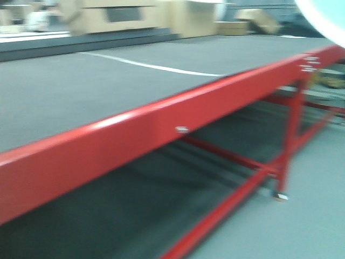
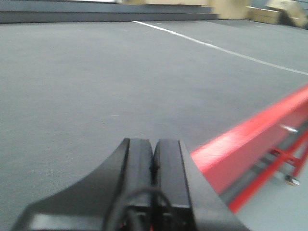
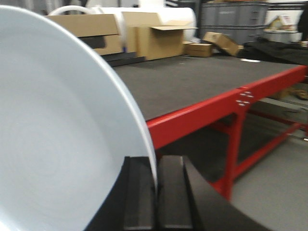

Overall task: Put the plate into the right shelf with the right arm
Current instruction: 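Hold the plate in the right gripper while driving away from the table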

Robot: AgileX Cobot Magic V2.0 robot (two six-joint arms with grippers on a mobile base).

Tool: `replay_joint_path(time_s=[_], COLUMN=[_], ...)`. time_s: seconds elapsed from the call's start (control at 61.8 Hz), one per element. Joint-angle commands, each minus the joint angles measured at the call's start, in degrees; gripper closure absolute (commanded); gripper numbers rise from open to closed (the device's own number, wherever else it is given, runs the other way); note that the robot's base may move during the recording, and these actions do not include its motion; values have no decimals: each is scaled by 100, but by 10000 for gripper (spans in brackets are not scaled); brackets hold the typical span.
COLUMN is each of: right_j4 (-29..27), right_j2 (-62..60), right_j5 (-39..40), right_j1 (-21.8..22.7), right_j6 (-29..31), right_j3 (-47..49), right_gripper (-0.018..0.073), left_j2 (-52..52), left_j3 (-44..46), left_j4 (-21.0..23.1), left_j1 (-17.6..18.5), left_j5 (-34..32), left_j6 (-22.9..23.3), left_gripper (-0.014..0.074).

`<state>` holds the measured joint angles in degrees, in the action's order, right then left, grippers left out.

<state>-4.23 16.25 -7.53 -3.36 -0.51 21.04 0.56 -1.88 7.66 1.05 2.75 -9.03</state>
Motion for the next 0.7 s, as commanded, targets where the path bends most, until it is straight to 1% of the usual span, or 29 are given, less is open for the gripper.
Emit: replay_joint_path(time_s=[0.0, 0.68], right_j4=[-40, -40], right_j2=[42, 42], right_j5=[540, 540], right_j1=[24, 24], right_j6=[51, 51], right_j3=[163, 163], right_gripper=[503, 503], left_j2=[59, 59], left_j3=[-59, -59], left_j4=[47, 47], left_j1=[11, 11], left_j5=[-516, -516], left_j6=[40, 40], left_gripper=[725, 725])
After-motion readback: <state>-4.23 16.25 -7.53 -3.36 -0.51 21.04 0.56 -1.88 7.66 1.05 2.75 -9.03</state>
